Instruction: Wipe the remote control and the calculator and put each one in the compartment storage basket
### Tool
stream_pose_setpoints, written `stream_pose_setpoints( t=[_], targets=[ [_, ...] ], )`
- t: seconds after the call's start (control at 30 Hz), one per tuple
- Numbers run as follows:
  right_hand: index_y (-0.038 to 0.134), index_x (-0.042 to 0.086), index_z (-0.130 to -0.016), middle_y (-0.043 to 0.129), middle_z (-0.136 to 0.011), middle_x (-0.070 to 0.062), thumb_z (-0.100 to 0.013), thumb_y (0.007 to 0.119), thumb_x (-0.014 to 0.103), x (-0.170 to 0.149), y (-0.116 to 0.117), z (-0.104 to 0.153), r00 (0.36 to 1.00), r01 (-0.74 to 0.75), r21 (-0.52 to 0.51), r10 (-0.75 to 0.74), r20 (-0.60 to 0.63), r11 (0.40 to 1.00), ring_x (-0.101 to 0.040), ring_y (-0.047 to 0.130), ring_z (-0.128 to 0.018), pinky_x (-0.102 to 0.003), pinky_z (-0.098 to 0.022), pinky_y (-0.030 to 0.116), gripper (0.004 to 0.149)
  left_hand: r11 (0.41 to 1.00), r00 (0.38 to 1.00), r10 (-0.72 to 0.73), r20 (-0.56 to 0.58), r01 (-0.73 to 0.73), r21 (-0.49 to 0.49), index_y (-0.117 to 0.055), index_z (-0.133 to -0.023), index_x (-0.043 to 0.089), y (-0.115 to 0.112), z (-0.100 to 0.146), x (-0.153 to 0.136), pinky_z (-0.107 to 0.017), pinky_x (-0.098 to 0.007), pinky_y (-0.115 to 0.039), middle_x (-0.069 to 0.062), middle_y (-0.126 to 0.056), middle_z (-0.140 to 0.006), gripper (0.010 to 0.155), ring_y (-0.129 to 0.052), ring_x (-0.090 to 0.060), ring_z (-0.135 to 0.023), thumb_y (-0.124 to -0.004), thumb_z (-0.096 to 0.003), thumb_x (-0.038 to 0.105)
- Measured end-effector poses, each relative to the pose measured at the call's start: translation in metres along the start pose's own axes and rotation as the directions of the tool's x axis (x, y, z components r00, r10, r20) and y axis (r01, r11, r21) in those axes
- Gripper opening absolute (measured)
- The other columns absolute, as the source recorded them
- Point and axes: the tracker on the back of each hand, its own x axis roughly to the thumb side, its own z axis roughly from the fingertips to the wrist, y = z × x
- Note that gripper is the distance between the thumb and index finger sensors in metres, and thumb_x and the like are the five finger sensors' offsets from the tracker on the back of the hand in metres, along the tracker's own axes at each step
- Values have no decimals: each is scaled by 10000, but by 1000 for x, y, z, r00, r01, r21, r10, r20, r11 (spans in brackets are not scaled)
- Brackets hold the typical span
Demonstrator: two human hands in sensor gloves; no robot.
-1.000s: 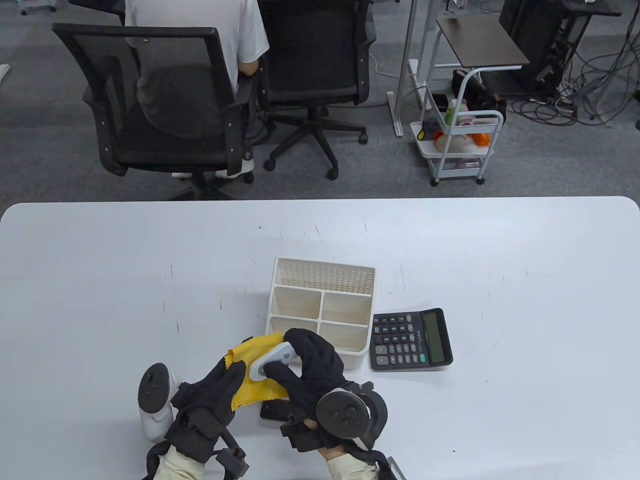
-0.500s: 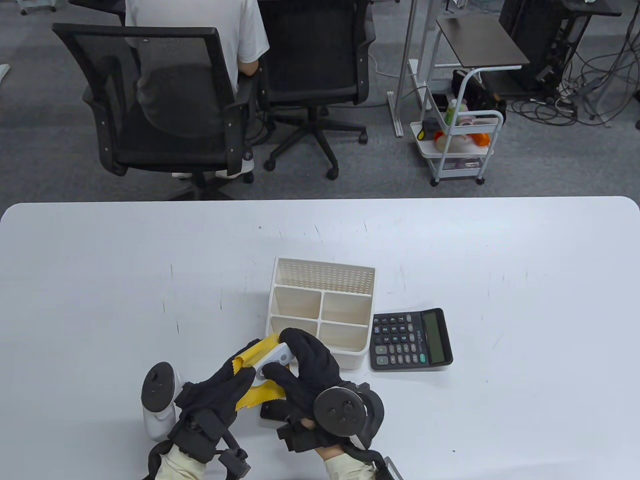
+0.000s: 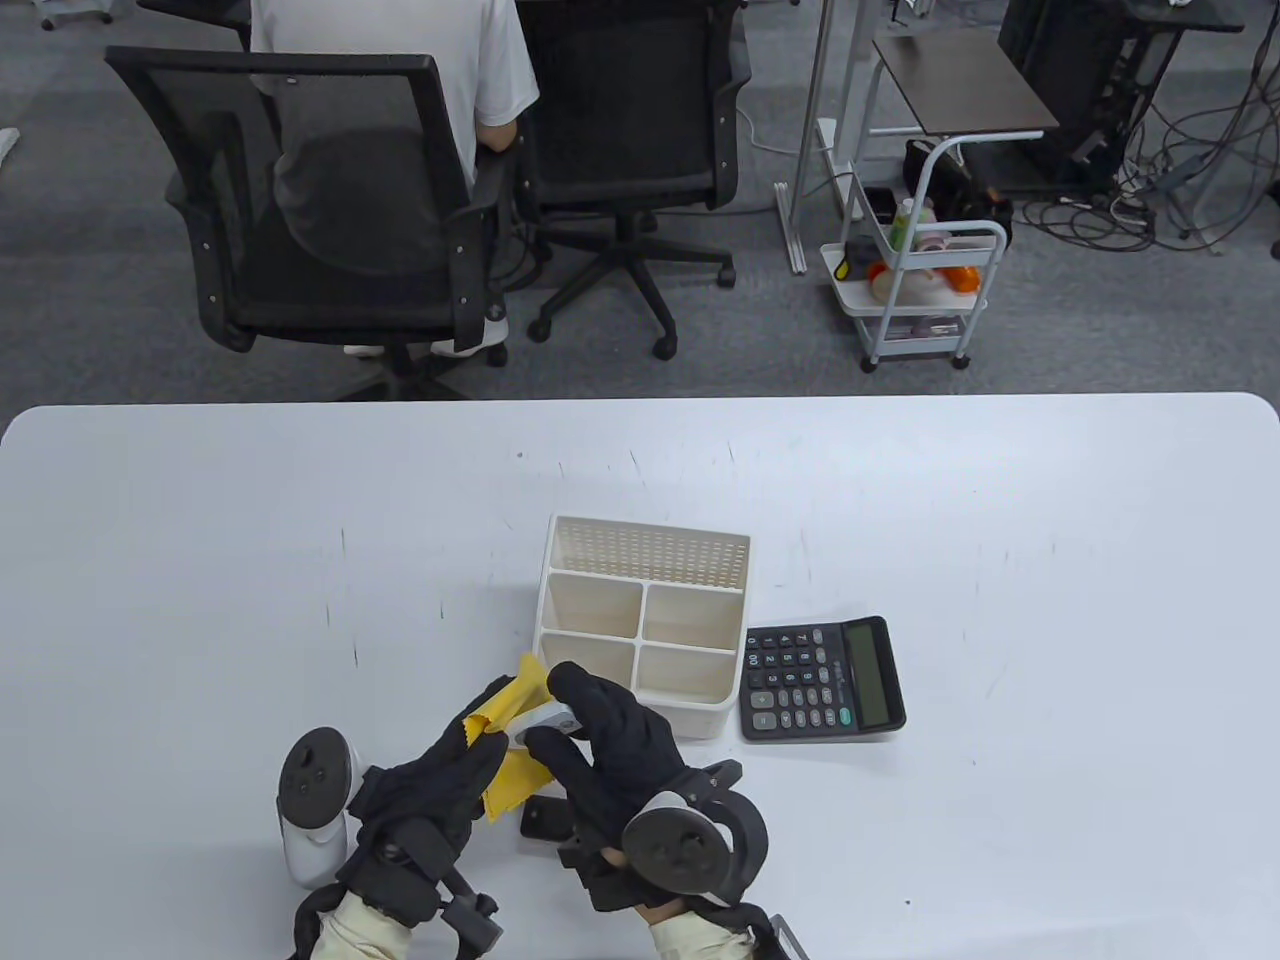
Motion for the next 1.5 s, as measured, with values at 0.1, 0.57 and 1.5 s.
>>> stream_pose_setpoints(
  t=[0.1, 0.57, 1.5],
  targets=[
    [777, 88, -925, 901, -816, -144, -449, 884, 302, -1, -4, -3, 998, -65, -16, 65, 16, 998, -217, 984, -496, -528, -502, 758, 533, 999, 999, -36, 13, 36, 0, -555, -1081, 125, 1, -1, 3, -611, -500, -861, -329, -593, -1038, 536, -845, -483, -898, -637, -585, 311],
    [850, 90, -892, 963, -771, -132, -422, 913, 294, -1, -2, -21, 973, -223, 40, 221, 64, 974, -187, 1017, -406, -517, -485, 794, 517, 961, 958, -277, 68, 276, 26, -664, -1047, 184, 9, 2, 17, -618, -523, -824, -198, -700, -1061, 496, -824, -457, -926, -650, -574, 333],
    [920, 189, -865, 778, -1023, -140, -446, 889, 327, -51, 71, -83, 708, -689, 336, 696, 119, 642, -417, 762, -863, -655, -619, 579, 442, 878, 930, -369, -14, 353, 324, -665, -1044, 250, 43, 14, 21, -607, -516, -798, -85, -755, -1043, 480, -841, -395, -909, -631, -575, 351]
  ],
)
